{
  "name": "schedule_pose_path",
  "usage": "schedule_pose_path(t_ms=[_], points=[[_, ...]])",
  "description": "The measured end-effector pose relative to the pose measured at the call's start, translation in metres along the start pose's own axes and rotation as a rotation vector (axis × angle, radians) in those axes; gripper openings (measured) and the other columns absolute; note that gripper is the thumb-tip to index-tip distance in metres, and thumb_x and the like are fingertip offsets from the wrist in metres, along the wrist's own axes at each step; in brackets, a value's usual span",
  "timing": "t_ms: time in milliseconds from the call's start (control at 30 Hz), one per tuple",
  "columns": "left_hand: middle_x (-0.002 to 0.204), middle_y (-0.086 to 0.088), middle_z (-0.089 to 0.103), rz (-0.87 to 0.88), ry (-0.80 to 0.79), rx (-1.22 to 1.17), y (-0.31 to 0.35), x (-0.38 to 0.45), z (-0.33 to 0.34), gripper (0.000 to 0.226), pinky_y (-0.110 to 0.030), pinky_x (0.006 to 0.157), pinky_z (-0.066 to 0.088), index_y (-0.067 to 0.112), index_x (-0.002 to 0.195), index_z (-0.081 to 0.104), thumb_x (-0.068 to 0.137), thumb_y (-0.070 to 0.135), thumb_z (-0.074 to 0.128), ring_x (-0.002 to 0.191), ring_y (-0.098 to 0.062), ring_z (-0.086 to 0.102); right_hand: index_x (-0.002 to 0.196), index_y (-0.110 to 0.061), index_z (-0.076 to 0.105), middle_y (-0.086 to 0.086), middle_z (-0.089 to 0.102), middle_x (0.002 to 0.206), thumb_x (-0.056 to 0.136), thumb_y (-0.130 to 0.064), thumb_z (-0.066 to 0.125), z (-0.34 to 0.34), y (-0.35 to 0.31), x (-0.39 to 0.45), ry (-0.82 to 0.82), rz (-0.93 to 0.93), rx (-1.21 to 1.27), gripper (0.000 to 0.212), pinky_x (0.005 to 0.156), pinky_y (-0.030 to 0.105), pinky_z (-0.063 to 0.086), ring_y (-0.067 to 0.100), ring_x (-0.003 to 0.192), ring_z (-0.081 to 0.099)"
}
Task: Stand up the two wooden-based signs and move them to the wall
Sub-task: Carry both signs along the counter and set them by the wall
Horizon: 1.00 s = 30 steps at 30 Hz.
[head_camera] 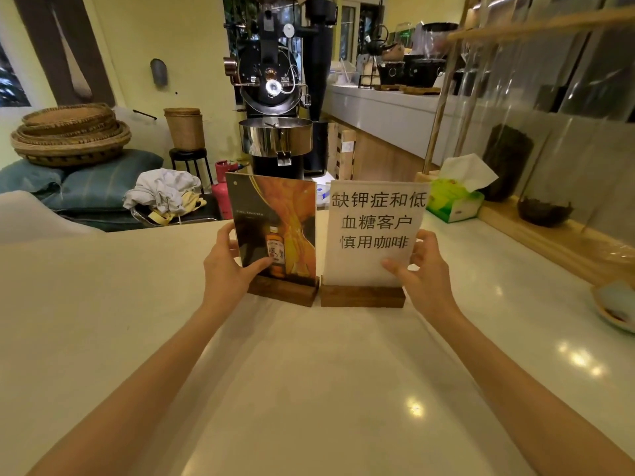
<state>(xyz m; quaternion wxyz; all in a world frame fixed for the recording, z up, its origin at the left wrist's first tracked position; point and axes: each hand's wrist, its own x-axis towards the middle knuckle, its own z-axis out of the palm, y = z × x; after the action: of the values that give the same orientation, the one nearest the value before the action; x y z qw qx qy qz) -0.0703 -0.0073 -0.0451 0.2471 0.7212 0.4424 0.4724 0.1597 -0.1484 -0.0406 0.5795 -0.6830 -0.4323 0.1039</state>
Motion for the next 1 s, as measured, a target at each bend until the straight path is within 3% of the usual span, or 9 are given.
schedule_pose_path(t_ms=[400, 667, 933, 1000], points=[[0.121, -0.016, 0.059, 0.052, -0.118, -0.075, 0.040, 0.023, 0.093, 0.076, -0.040, 0.085, 0.049, 0.016, 0.131, 0.034, 0.068, 0.022, 0.076, 0.106, -0.027, 0.058, 0.107, -0.019, 0.042, 0.005, 0.060, 0.120, 0.077, -0.012, 0.069, -0.075, 0.031, 0.032, 0.112, 0.012, -0.093, 0.041, 0.074, 0.026, 0.050, 0.015, 0.096, 0.055], [0.124, -0.013, 0.058, 0.110, -0.223, -0.139, 0.076, 0.040, 0.182, 0.078, -0.035, 0.083, 0.047, 0.017, 0.131, 0.035, 0.066, 0.024, 0.078, 0.107, -0.027, 0.057, 0.116, -0.018, 0.049, 0.003, 0.063, 0.117, 0.073, -0.011, 0.073, -0.137, 0.054, 0.052, 0.239, 0.056, -0.185, 0.050, 0.080, 0.037, 0.055, 0.017, 0.099, 0.060], [0.122, -0.013, 0.060, 0.152, -0.305, -0.198, 0.115, 0.052, 0.260, 0.077, -0.031, 0.082, 0.043, 0.014, 0.129, 0.037, 0.064, 0.021, 0.079, 0.103, -0.026, 0.058, 0.108, -0.019, 0.055, 0.004, 0.068, 0.112, 0.071, -0.005, 0.074, -0.188, 0.069, 0.069, 0.361, 0.176, -0.183, 0.044, 0.080, 0.029, 0.052, 0.012, 0.096, 0.062], [0.125, -0.013, 0.059, 0.163, -0.327, -0.206, 0.122, 0.053, 0.276, 0.077, -0.032, 0.084, 0.044, 0.014, 0.130, 0.037, 0.065, 0.021, 0.079, 0.106, -0.028, 0.057, 0.110, -0.016, 0.057, 0.005, 0.068, 0.112, 0.071, -0.003, 0.073, -0.200, 0.071, 0.073, 0.373, 0.198, -0.185, 0.044, 0.084, 0.034, 0.053, 0.016, 0.099, 0.063]])
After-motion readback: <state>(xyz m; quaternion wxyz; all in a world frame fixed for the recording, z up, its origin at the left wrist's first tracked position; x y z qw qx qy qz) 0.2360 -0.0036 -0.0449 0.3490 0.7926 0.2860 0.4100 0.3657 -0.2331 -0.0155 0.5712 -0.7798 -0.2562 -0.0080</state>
